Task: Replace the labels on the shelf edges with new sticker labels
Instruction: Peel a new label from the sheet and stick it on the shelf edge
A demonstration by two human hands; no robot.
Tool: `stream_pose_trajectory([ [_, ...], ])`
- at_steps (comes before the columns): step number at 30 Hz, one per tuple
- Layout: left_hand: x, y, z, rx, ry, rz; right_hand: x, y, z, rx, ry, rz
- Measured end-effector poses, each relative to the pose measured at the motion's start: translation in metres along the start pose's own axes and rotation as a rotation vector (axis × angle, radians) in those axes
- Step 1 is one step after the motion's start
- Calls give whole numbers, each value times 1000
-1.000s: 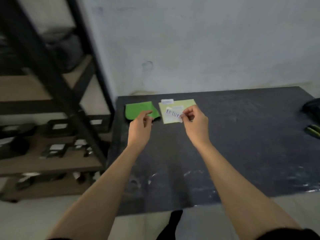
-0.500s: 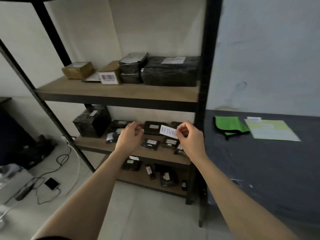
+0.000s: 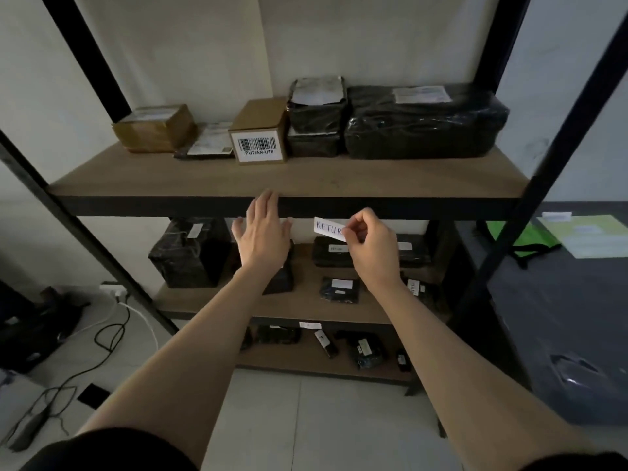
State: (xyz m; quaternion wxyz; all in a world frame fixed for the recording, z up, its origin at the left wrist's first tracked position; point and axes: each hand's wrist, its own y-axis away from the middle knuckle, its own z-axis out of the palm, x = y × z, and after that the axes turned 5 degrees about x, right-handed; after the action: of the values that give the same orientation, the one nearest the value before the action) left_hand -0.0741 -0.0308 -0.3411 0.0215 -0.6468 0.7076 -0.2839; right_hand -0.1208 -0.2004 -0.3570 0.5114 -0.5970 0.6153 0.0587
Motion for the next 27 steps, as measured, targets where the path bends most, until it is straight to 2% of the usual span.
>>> stream_pose_trajectory([
  [5, -26, -16, 3, 30, -29, 119, -5, -21, 19, -55, 55, 39],
  [11, -52, -30, -3, 59, 96, 241, -12, -37, 46, -116, 96, 14],
  [18, -55, -32, 1, 99, 251, 214, -13, -40, 61, -76, 81, 24],
  [27, -54, -36, 9, 176, 300, 202, -14, -40, 58, -102, 61, -9],
])
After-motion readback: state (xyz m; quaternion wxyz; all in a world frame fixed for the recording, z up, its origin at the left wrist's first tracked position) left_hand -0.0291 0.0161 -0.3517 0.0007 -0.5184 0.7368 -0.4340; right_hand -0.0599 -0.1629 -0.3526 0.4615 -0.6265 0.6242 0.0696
